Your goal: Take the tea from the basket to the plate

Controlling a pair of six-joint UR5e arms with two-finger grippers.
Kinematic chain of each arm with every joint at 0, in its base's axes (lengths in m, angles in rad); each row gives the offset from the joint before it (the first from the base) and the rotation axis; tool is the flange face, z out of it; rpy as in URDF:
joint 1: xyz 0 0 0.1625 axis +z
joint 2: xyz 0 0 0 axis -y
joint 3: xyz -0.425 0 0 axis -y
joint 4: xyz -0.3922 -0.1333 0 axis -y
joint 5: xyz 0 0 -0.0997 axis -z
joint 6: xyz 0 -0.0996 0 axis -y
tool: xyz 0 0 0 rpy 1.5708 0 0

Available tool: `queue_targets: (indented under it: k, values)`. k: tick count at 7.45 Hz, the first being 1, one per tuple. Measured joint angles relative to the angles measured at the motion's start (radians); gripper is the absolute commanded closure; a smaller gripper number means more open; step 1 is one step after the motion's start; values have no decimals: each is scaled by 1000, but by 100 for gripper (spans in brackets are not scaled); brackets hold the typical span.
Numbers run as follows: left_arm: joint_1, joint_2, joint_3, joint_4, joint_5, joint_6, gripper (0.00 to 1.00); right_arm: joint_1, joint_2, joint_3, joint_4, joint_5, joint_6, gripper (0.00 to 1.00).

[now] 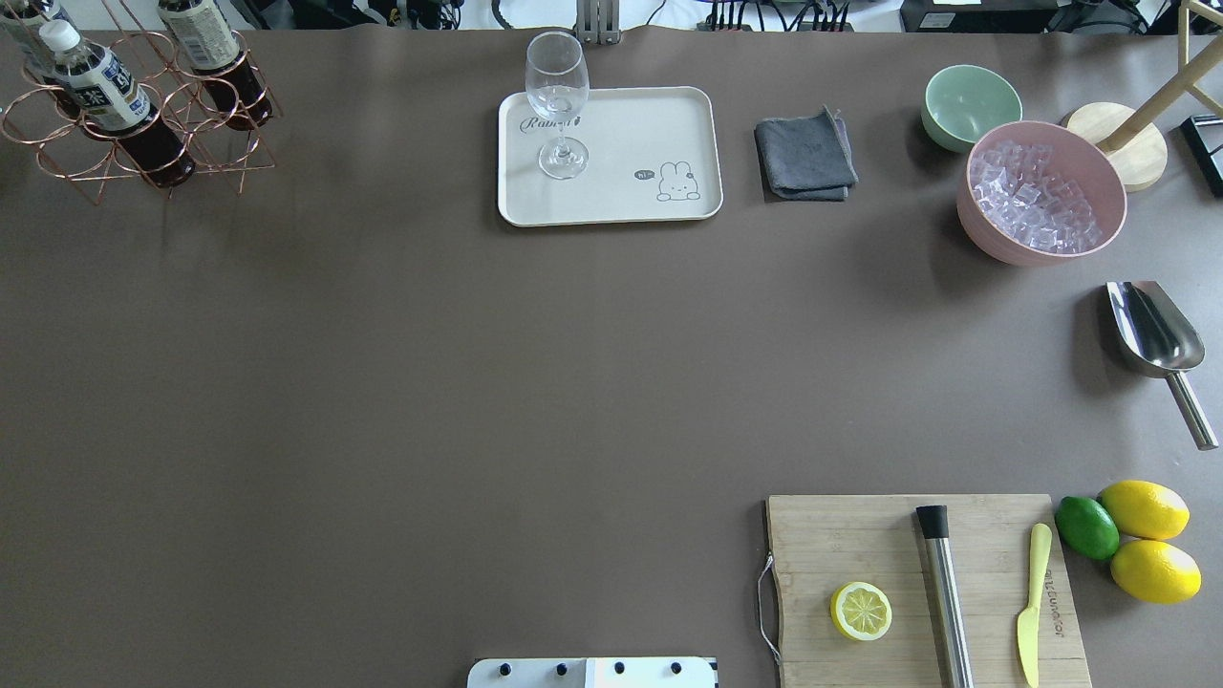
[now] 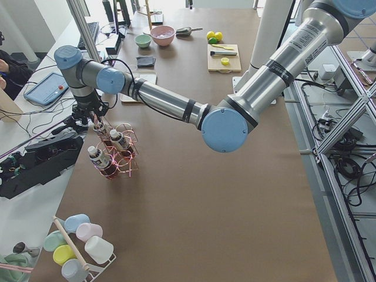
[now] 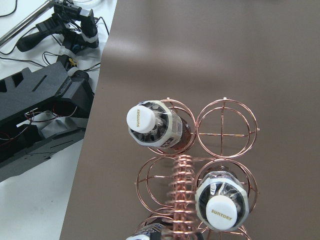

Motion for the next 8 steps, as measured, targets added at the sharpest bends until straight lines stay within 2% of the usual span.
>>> queue_targets:
  k: [3, 5, 8]
  values:
    - [-5, 23, -223, 166, -24, -45, 100, 0, 0, 0, 0, 1, -2, 0]
    - [29, 58, -405, 206, -41, -237, 100, 0, -2, 6, 0, 1, -1, 0]
    - [143, 74, -552, 210, -42, -517, 100, -1, 3, 10, 0, 0, 4, 0]
